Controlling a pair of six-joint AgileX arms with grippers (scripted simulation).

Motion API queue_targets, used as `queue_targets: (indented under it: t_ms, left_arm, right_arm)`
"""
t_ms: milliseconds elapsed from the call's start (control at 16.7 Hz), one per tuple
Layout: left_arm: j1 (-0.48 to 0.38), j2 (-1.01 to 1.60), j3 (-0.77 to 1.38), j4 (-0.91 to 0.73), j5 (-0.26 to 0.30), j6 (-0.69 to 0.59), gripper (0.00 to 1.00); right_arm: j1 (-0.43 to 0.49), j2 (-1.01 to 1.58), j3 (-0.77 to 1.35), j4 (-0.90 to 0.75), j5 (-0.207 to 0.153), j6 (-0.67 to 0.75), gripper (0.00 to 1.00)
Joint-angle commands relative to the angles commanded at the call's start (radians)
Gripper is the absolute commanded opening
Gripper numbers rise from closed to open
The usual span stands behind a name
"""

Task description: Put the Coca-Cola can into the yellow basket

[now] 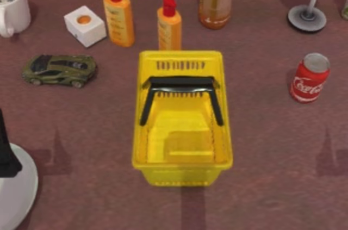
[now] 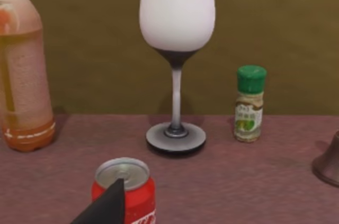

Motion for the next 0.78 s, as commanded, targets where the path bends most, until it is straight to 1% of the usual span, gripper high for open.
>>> queue_targets:
  t_ms: [180,360,540,780]
  left_arm:
    - [0.000,0.000,0.000,0.000,0.000,0.000,1.00]
    - [0.000,0.000,0.000,0.000,0.000,0.000,1.00]
    - [0.000,0.000,0.000,0.000,0.000,0.000,1.00]
    - [0.000,0.000,0.000,0.000,0.000,0.000,1.00]
  right_arm:
    - [0.001,0.010,0.009,-0.008,-0.001,-0.003,1.00]
    - [0.011,0.103,0.097,-0.084,-0.002,-0.035,1.00]
    - [0.025,0.291,0.269,-0.214,-0.001,-0.090,1.00]
    - [0.049,0.673,0.607,-0.430,0.001,-0.188,1.00]
